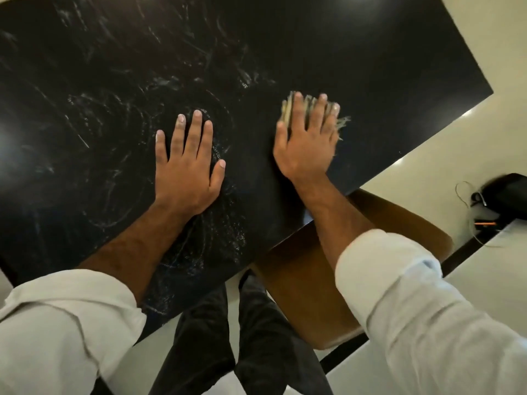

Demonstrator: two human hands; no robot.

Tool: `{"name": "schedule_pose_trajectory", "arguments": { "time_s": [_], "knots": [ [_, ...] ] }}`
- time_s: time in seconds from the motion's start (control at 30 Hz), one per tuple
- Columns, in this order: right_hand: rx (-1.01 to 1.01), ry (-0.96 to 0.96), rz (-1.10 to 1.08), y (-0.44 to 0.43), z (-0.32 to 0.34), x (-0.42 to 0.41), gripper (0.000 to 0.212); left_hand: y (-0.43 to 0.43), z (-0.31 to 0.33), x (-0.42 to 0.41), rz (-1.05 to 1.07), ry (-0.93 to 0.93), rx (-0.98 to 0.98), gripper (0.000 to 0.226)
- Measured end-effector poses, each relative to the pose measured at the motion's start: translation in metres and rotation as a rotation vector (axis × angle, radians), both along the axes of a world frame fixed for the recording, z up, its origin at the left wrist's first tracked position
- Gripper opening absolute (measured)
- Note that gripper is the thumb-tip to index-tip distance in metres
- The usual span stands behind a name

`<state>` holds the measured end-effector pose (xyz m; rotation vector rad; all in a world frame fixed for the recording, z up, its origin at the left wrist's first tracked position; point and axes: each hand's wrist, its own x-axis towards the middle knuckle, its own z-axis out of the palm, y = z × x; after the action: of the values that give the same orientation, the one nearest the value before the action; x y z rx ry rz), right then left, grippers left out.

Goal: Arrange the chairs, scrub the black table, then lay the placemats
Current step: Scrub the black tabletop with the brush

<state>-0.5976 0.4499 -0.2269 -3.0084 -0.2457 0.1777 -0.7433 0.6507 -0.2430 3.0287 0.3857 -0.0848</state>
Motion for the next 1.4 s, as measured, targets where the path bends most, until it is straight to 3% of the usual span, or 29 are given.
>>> {"name": "schedule_pose_trajectory", "arguments": {
  "time_s": [0.1,0.23,0.33,0.53,0.63,0.83,1.0,1.17,1.3,1.4],
  "knots": [
    [0.016,0.011,0.124,0.022,0.003,-0.022,0.073,0.000,0.003,-0.001,-0.001,0.000,-0.004,0.081],
    [0.025,0.099,0.223,-0.021,0.017,-0.101,0.073,0.000,0.005,-0.001,-0.017,-0.008,-0.012,0.082],
    [-0.017,0.144,0.093,-0.069,0.018,-0.125,0.075,-0.002,0.005,-0.001,-0.012,-0.012,-0.011,0.082],
    [-0.021,0.024,-0.237,-0.085,0.004,-0.018,0.075,-0.002,0.005,0.000,-0.012,-0.025,-0.017,0.081],
    [0.005,0.018,-0.129,-0.046,0.000,-0.007,0.076,-0.002,0.006,0.001,-0.017,-0.005,-0.017,0.081],
    [0.006,0.085,0.189,-0.034,0.012,-0.076,0.076,-0.004,0.010,0.007,-0.020,0.036,-0.001,0.082],
    [-0.038,0.083,-0.007,-0.058,0.010,-0.040,0.076,-0.006,0.007,0.023,-0.033,0.009,-0.011,0.083],
    [-0.003,-0.104,-0.049,0.016,-0.006,0.041,0.073,-0.007,0.004,0.024,-0.024,0.005,-0.013,0.082],
    [0.013,-0.093,0.218,0.081,-0.002,0.016,0.072,-0.004,0.008,0.026,-0.031,0.036,-0.026,0.082],
    [0.029,-0.020,0.387,0.070,0.007,-0.026,0.072,0.008,0.011,0.021,-0.054,0.043,-0.046,0.085]
  ]
}}
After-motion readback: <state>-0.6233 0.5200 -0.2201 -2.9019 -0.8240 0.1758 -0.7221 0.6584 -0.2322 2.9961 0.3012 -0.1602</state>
